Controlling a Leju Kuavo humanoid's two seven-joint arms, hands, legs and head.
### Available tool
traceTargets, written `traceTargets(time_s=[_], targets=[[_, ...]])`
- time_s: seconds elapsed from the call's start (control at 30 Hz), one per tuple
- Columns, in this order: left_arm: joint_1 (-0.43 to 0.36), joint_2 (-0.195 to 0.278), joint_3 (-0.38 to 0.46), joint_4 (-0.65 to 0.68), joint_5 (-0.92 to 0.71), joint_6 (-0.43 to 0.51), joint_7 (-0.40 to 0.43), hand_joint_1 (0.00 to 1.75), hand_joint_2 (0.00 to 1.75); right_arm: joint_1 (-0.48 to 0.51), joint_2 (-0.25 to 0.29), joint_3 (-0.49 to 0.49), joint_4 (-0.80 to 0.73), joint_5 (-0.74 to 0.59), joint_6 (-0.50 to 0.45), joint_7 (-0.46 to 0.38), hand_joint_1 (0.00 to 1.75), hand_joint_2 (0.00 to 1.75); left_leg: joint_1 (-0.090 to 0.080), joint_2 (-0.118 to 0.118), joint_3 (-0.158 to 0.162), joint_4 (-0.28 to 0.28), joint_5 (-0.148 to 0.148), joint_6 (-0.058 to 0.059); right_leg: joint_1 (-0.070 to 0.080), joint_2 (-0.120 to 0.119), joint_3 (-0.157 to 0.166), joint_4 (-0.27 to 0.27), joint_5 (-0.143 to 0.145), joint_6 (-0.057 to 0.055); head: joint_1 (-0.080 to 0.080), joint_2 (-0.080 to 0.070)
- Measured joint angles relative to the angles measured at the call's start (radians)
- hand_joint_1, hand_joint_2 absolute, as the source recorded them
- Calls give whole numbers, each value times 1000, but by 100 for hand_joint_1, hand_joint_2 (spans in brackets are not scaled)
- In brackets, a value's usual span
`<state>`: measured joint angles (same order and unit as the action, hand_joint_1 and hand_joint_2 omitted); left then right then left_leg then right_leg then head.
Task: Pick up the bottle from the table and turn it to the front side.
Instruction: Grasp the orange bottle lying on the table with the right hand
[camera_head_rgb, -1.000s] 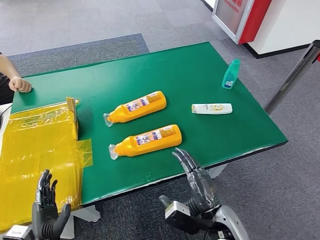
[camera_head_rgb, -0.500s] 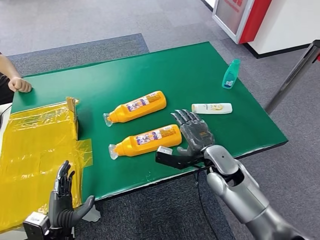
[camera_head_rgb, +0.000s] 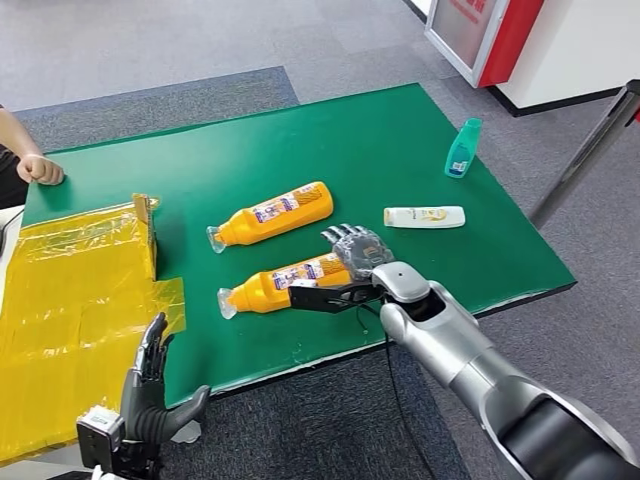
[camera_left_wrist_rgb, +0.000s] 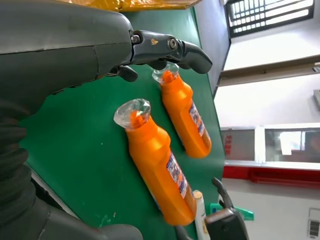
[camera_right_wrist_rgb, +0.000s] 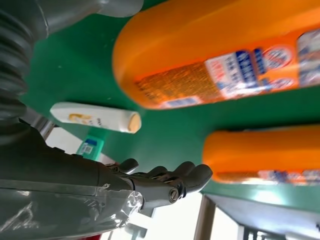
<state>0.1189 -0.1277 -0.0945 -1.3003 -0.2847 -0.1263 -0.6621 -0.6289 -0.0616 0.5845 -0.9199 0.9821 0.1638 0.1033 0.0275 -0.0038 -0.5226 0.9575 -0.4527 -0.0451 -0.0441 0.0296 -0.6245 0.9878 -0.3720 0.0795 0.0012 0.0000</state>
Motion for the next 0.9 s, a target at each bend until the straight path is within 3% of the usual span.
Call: traceTargets(time_s=[0.43, 0.63, 0.73, 0.87, 0.9], targets=[[-30, 14, -31, 49, 0, 0, -1, 0, 175, -89, 112, 43, 239, -87, -1, -9, 0, 175, 0, 0, 0, 0, 0, 0, 0, 0, 0, 0, 0, 0, 0, 0], [-33, 16, -34, 56, 0, 0, -2, 0, 175, -100, 128, 45, 288, -114, -4, -8, 0, 175, 0, 0, 0, 0, 0, 0, 0, 0, 0, 0, 0, 0, 0, 0], [-34, 22, -41, 63, 0, 4, -3, 0, 175, -100, 133, 48, 371, -128, -26, -6, 21, 175, 0, 0, 0, 0, 0, 0, 0, 0, 0, 0, 0, 0, 0, 0], [-34, 28, -49, 68, 0, 10, -3, 0, 175, -98, 129, 40, 411, -142, -45, -12, 158, 175, 0, 0, 1, 0, 0, 0, 0, 0, 0, 0, 0, 0, 0, 0], [-34, 29, -49, 70, 0, 11, -3, 0, 175, -98, 128, 38, 415, -144, -47, -14, 166, 175, 0, 0, 1, 0, 0, 0, 0, 0, 0, 0, 0, 0, 0, 0]])
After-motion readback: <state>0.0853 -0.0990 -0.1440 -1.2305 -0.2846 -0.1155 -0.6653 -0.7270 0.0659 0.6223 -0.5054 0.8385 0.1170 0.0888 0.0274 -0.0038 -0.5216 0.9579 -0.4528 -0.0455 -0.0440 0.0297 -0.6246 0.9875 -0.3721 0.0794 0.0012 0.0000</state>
